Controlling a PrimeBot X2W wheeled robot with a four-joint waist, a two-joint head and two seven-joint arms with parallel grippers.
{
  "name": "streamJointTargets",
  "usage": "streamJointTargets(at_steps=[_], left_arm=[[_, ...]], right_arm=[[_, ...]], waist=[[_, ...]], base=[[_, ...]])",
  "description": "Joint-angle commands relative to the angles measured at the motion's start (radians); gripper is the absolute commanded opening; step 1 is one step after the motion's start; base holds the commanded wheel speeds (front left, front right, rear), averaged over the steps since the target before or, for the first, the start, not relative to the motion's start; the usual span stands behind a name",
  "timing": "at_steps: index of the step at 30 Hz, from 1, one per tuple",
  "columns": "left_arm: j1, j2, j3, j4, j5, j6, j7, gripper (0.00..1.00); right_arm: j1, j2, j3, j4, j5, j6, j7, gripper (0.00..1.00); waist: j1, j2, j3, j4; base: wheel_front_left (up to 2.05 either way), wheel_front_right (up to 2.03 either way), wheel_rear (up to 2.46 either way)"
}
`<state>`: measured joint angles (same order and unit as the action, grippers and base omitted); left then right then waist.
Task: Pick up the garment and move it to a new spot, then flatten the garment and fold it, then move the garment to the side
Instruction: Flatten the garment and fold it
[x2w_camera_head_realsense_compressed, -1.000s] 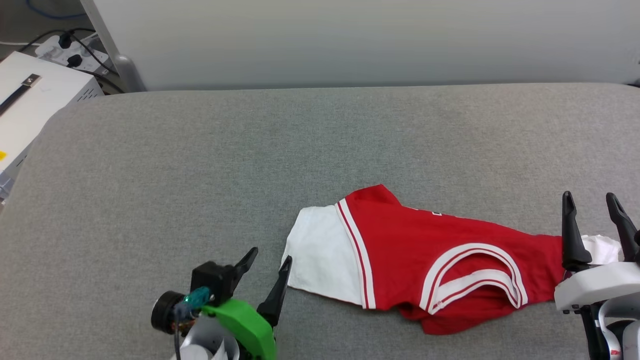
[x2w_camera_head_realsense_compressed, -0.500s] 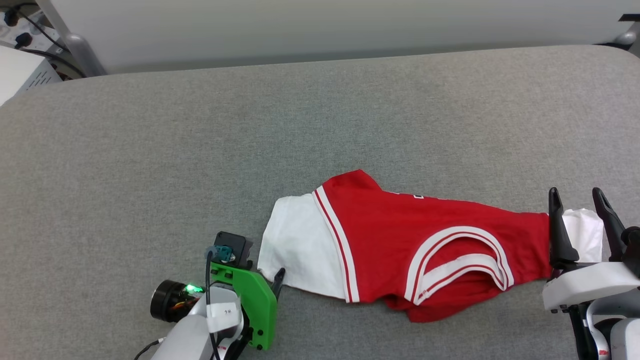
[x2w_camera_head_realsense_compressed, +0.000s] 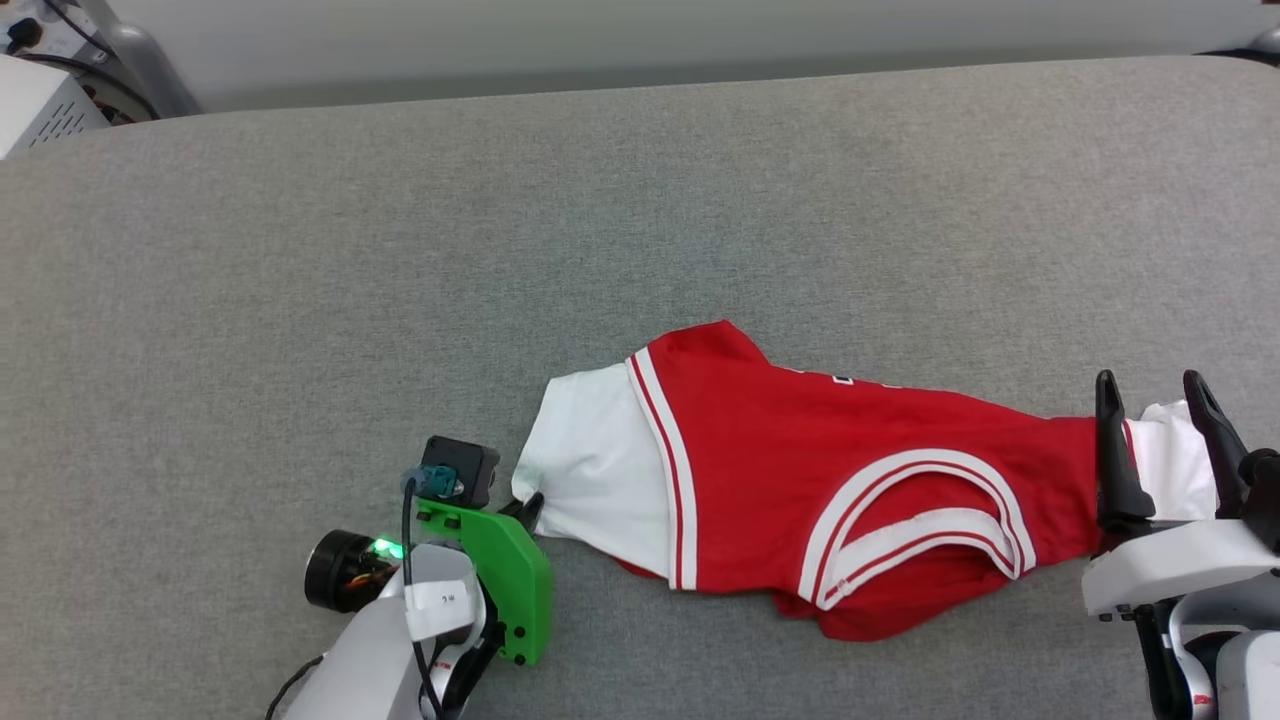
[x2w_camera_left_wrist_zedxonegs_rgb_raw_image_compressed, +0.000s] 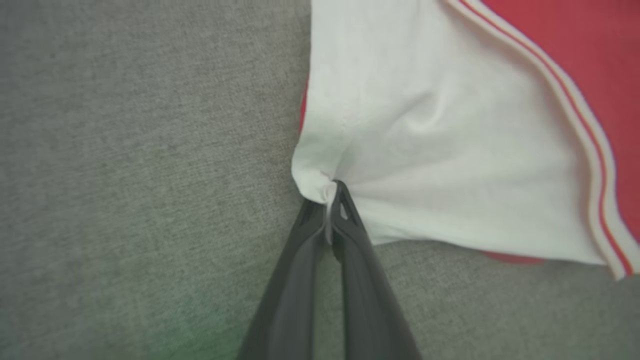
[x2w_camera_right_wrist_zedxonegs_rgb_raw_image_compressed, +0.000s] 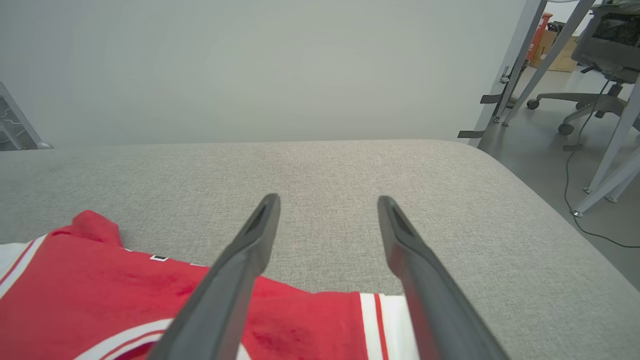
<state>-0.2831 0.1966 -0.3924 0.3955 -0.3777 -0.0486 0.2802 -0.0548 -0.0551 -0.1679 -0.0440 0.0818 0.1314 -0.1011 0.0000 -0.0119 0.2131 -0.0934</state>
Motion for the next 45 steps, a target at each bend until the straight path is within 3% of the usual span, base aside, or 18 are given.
streamJointTargets(at_steps=[1, 10, 20, 22, 27, 34, 41, 45], left_arm=[[0.004, 0.001, 0.008, 0.027, -0.015, -0.001, -0.018, 0.0], [-0.003, 0.054, 0.157, -0.051, -0.075, 0.058, -0.156, 0.0], [0.134, 0.116, 0.237, -0.068, -0.143, 0.095, -0.112, 0.0], [0.147, 0.119, 0.236, -0.056, -0.134, 0.101, -0.129, 1.0], [0.144, 0.109, 0.217, -0.079, -0.118, 0.058, -0.236, 1.0], [0.152, 0.117, 0.187, -0.166, -0.052, 0.03, -0.407, 1.0], [0.202, 0.082, 0.182, -0.31, -0.047, -0.006, -0.528, 1.0], [0.218, 0.053, 0.205, -0.363, -0.035, -0.021, -0.541, 1.0]], right_arm=[[-0.013, 0.002, 0.001, 0.006, -0.009, -0.001, 0.0, 1.0], [0.001, -0.007, 0.012, 0.023, -0.006, -0.001, 0.014, 1.0], [0.013, -0.018, 0.023, 0.035, 0.003, -0.001, 0.029, 1.0], [0.013, -0.021, 0.027, 0.038, 0.004, -0.001, 0.032, 1.0], [0.017, -0.023, 0.025, 0.042, 0.004, -0.001, 0.035, 1.0], [0.028, -0.024, 0.025, 0.041, 0.008, -0.001, 0.03, 1.0], [0.043, -0.022, 0.029, 0.023, 0.021, -0.001, 0.004, 1.0], [0.048, -0.034, 0.063, 0.007, 0.042, -0.001, -0.013, 1.0]], waist=[[0.0, 0.0119, -0.016, 0.018], [0.0, 0.0119, -0.086, 0.087], [0.0, 0.0119, -0.109, 0.132], [0.0, 0.0119, -0.111, 0.135], [0.0, 0.0119, -0.126, 0.148], [0.0, 0.0119, -0.154, 0.163], [0.0, 0.0119, -0.179, 0.176], [0.0, 0.0119, -0.188, 0.176]], base=[[0.0, 0.0, 0.0], [0.0, 0.0, 0.0], [0.0, 0.0, 0.0], [0.0, 0.0, 0.0], [0.0, 0.0, 0.0], [0.0, 0.0, 0.0], [0.0, 0.0, 0.0], [0.0, 0.0, 0.0]])
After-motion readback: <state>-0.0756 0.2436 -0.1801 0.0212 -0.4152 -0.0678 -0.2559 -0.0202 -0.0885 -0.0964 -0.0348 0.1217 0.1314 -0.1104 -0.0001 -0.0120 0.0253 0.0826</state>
